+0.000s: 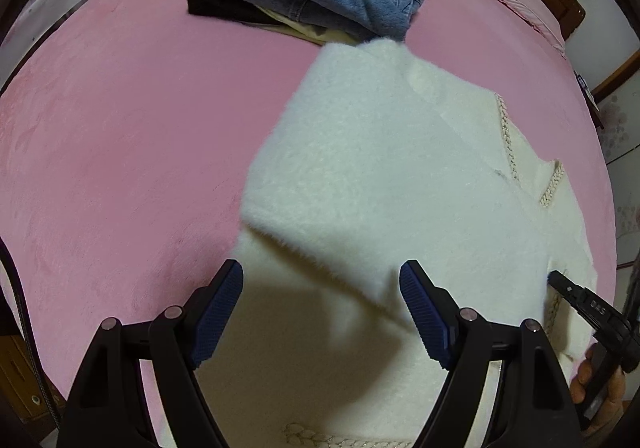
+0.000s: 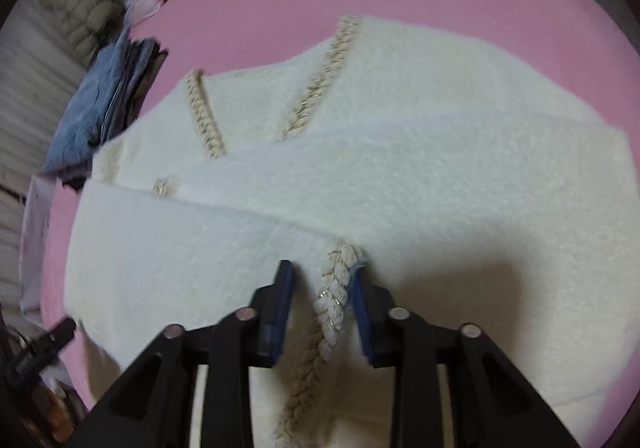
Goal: Fold large clothes
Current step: 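Lay the sleeve down with the left tool while the right tool presses the trim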
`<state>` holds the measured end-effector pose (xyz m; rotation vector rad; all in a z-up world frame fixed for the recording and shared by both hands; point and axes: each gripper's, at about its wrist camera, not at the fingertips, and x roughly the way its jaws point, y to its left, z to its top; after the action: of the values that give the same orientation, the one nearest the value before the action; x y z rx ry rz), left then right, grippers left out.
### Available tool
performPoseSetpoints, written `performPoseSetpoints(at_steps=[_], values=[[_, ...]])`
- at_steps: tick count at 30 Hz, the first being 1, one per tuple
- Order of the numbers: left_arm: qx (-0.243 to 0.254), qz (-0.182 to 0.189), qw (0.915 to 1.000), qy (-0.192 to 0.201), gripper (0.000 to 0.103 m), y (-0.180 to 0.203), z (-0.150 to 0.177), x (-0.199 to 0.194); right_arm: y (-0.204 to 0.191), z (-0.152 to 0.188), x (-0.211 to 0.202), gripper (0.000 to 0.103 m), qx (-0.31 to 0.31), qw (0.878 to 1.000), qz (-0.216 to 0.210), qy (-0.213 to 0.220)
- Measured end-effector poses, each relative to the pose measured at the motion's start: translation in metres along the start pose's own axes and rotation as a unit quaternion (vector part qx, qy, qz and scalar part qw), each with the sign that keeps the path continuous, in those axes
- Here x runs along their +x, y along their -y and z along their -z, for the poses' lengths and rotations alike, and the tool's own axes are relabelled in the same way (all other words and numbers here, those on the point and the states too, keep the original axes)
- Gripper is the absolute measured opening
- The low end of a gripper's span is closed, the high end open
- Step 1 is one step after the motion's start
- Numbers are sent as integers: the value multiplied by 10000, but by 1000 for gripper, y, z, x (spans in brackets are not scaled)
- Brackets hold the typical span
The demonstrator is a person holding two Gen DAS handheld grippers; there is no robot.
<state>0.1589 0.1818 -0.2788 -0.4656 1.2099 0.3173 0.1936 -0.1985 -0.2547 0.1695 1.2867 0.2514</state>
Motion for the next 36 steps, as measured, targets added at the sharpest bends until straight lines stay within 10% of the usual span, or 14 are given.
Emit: performPoseSetpoints(at_steps=[11,22,36], values=[[99,83,9995,283,79,15,-19,-8,-30,-11,-143,13,-774,9846,-196,1553],[464,-335,9982,198,79,37,-31,27,55,5,-33,17,558,9926,1001,409],[191,914,9956,-125,77,-1,-140,68,81,8,-29,28,880,9959,15,227]])
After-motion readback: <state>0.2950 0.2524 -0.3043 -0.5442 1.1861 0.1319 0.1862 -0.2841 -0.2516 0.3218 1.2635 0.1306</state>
